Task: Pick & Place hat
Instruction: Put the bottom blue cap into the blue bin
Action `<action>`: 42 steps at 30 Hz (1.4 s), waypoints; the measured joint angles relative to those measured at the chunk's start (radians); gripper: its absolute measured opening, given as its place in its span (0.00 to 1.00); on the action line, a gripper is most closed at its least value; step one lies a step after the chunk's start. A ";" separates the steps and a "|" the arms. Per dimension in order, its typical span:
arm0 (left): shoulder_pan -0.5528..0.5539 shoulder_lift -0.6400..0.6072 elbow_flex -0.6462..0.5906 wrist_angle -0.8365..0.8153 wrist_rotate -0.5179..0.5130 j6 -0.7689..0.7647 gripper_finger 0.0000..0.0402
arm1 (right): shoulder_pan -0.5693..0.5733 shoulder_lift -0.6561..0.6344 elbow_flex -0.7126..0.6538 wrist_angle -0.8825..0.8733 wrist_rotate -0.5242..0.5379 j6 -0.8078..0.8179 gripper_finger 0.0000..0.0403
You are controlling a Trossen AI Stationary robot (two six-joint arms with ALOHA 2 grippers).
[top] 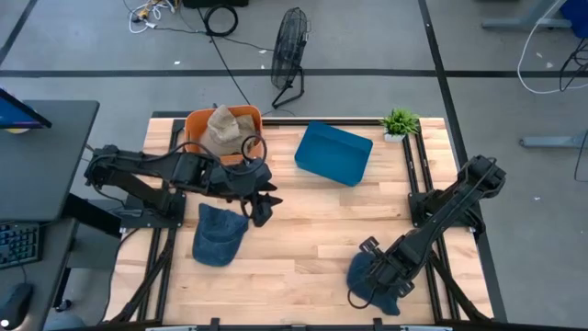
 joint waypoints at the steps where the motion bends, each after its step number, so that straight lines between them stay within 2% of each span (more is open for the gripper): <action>1: -0.004 0.000 0.000 0.000 0.000 0.000 0.49 | -0.004 -0.011 0.013 -0.031 -0.001 0.000 0.05; 7: -0.010 0.000 0.000 0.004 0.000 -0.002 0.49 | -0.043 -0.080 0.116 -0.178 0.001 -0.035 0.02; 12: -0.010 0.000 0.000 0.019 0.000 -0.008 0.49 | -0.097 -0.103 0.244 -0.307 0.043 -0.089 0.01; 18: -0.010 0.000 0.000 0.022 0.000 -0.007 0.49 | -0.180 -0.105 0.391 -0.486 0.156 -0.197 0.01; 25: -0.010 0.000 0.000 0.022 0.000 -0.007 0.49 | -0.315 -0.105 0.496 -0.633 0.279 -0.347 0.00; 35: -0.010 0.000 0.000 0.022 0.000 -0.006 0.49 | -0.559 -0.105 0.527 -0.662 0.401 -0.606 0.00; 42: -0.010 0.000 0.000 0.022 0.000 -0.007 0.49 | -0.727 -0.105 0.527 -0.621 0.432 -0.731 0.00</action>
